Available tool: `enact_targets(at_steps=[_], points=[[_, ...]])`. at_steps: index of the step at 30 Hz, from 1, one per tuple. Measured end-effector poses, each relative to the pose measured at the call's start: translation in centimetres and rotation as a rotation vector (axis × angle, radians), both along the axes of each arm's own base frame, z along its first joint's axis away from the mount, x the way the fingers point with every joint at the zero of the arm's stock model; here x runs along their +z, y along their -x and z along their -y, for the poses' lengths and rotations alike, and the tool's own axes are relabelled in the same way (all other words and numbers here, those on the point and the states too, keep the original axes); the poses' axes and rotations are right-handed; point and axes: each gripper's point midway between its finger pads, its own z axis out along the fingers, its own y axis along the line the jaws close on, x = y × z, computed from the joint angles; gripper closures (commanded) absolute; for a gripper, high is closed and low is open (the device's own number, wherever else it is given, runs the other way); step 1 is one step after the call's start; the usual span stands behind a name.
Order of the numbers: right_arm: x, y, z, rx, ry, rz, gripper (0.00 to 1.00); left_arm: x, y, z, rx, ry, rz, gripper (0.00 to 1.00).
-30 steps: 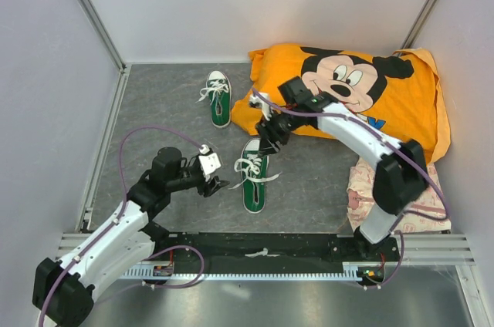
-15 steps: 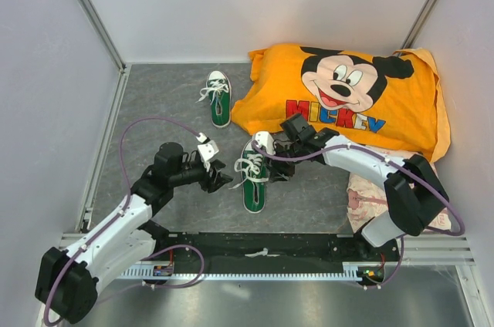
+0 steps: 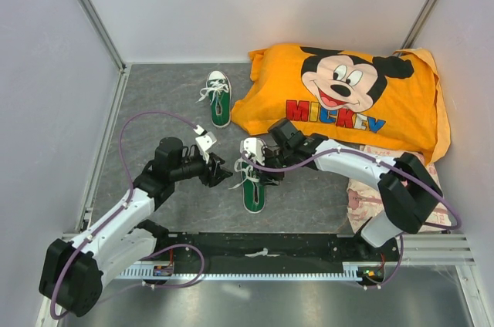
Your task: Tie the shoes
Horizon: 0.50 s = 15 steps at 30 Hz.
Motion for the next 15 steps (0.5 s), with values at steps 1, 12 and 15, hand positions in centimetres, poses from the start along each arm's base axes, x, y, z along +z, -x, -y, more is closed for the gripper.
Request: enact_targets(at_steps=[1,12,15], points=[[-0.1,0.0,-0.1,0.0,0.003,0.002,0.53,0.1,0.0,0.0,-0.002,0.003,0.0,0.41],[-1.2,-0.6,0.2,-0.035,0.048,0.009,0.77,0.1,0.3,0.4,-0.03,0.017,-0.016,0.44],[-1.3,-0.7,0.3,-0.052,0.054,0.009,0.6,0.2,0.3,0.5,-0.033,0.018,-0.017,0.44]])
